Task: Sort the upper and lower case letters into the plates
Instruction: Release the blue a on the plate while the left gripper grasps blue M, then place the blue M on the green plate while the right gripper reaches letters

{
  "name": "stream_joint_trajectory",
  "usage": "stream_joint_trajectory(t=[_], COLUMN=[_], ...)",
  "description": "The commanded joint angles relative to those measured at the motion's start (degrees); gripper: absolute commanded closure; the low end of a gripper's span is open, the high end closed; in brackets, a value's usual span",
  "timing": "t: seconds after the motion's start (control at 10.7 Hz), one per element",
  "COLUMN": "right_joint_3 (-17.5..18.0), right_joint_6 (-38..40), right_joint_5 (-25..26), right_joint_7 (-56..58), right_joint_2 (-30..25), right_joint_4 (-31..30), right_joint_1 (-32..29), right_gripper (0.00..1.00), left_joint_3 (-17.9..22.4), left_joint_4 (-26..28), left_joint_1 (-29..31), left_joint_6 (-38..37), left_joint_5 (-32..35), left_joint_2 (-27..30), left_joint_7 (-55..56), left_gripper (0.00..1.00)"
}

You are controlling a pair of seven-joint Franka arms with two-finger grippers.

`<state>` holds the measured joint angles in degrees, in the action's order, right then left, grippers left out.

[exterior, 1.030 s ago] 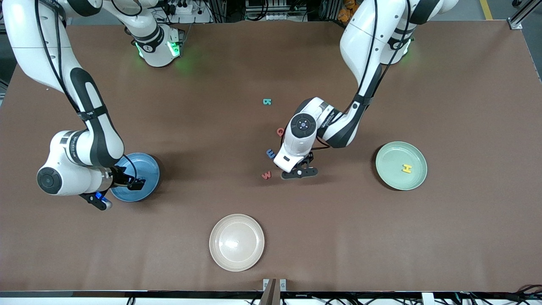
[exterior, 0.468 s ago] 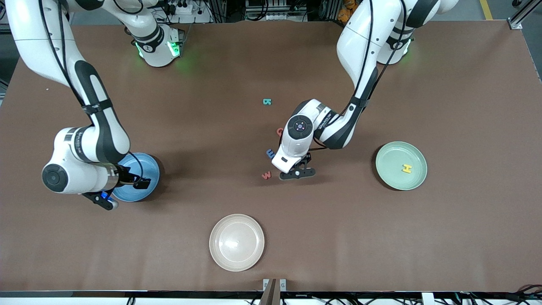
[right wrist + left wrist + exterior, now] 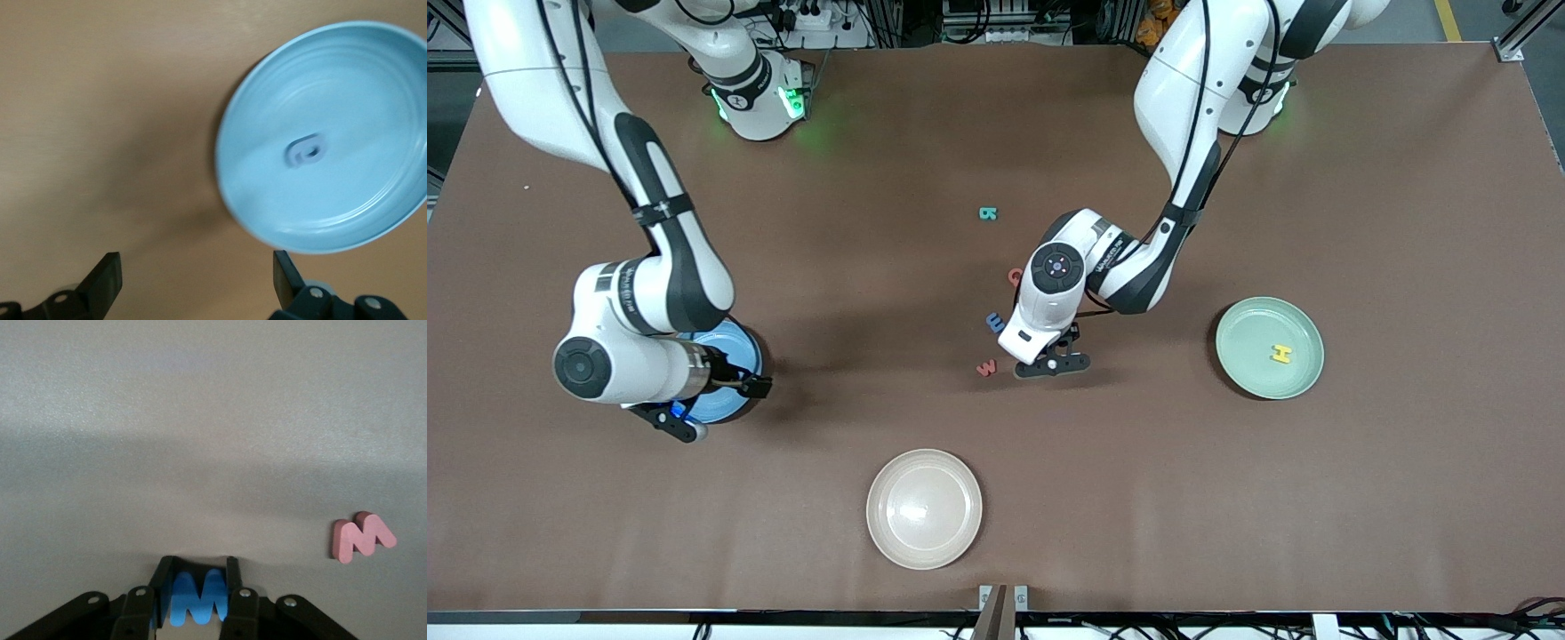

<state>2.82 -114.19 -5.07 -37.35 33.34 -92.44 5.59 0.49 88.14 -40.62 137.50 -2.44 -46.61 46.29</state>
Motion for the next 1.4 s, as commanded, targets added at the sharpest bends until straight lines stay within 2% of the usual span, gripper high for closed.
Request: stream_joint_trajectory(t=[0.0, 0.19, 0.56, 0.75, 0.84, 1.12, 1.31], right_joint_3=[0.1, -0.1, 0.0, 0.0, 0.0, -0.2, -0.4], right_joint_6=[1.3, 1.3, 0.6, 0.3, 0.0, -7.1, -7.5], right_joint_5=[-1.3, -6.1, -7.7, -8.7, -8.7, -8.6, -8.2], right_joint_7=[-6.5, -8.3, -20.1, -27.1, -30.2, -39.5, -45.2], right_joint_2=[-0.2, 0.4, 4.8, 7.2, 8.8, 14.6, 19.5], right_joint_4=[2.5, 4.3, 11.0, 15.3, 17.7, 21.8, 28.4], right_joint_1=[2.3, 4.5, 9.6, 12.2, 13.6, 20.8, 25.1], right_gripper=[0.0, 0.0, 0.0, 0.0, 0.0, 0.0, 0.0], left_joint_3=[0.7, 0.7, 0.1, -2.5, -3.2, -3.1, -3.2], left_joint_4=[-1.0, -1.0, -0.4, 0.8, 2.7, 8.3, 12.4], left_joint_1=[-0.9, 0.4, 6.8, 13.9, 17.3, 26.2, 31.7], left_joint_6=[0.0, -0.4, -7.2, -12.8, -15.5, -20.6, -21.5], left_joint_5=[-1.1, -1.0, -1.3, -0.9, -0.9, 0.1, 0.3], left_joint_2=[-0.5, 1.4, 8.2, 11.2, 13.5, 19.3, 20.0], left_joint_7=[-1.3, -3.2, -12.5, -20.9, -26.5, -40.4, -44.5], left_gripper=[1.0, 1.0, 1.0, 1.0, 1.0, 1.0, 1.0])
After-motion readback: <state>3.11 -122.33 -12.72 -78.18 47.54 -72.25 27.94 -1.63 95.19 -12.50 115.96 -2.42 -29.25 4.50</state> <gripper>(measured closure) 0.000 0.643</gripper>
